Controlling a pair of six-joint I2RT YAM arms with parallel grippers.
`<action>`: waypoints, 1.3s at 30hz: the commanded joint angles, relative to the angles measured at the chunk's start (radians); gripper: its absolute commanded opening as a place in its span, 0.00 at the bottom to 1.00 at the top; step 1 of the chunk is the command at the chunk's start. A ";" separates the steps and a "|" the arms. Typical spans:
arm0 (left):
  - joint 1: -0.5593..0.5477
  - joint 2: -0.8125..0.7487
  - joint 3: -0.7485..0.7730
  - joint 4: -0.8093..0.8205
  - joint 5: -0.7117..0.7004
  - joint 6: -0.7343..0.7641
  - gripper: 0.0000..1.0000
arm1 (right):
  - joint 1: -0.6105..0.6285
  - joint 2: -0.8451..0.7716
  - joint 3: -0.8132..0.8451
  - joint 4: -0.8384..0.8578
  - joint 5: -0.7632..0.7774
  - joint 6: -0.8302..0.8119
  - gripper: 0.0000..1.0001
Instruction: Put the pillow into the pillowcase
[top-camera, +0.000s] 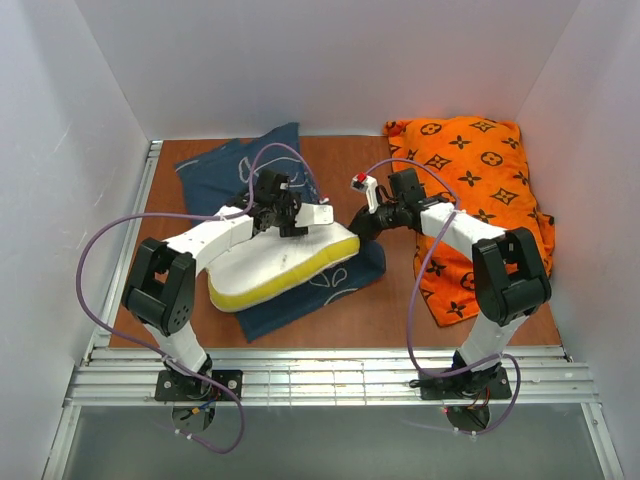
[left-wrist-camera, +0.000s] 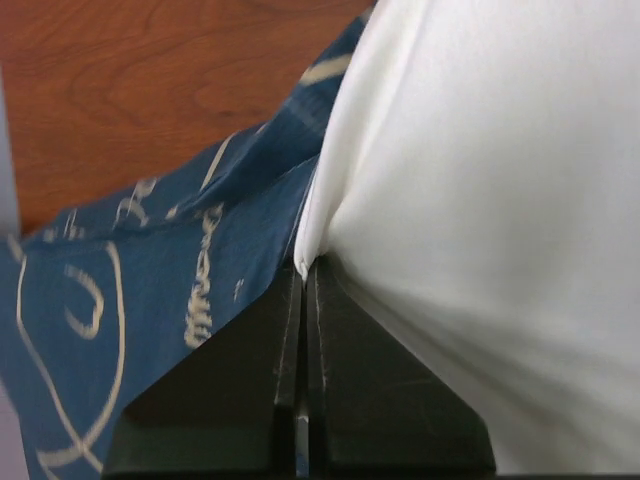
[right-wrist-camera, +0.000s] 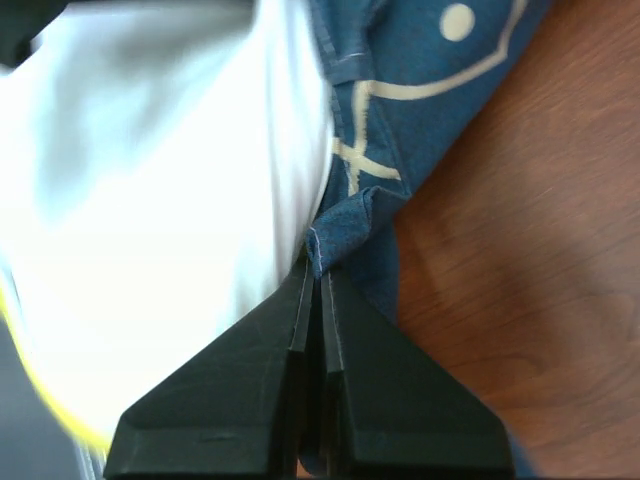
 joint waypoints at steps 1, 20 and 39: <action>0.103 0.019 -0.014 0.276 -0.219 0.122 0.00 | 0.012 -0.045 -0.051 -0.182 -0.081 0.003 0.01; 0.407 -0.079 0.179 -0.362 -0.062 -0.784 0.64 | 0.007 0.110 0.153 -0.249 0.144 -0.022 0.29; 0.865 -0.094 0.036 -0.420 0.168 -0.864 0.70 | 0.550 0.508 1.040 -0.363 0.858 -0.253 0.99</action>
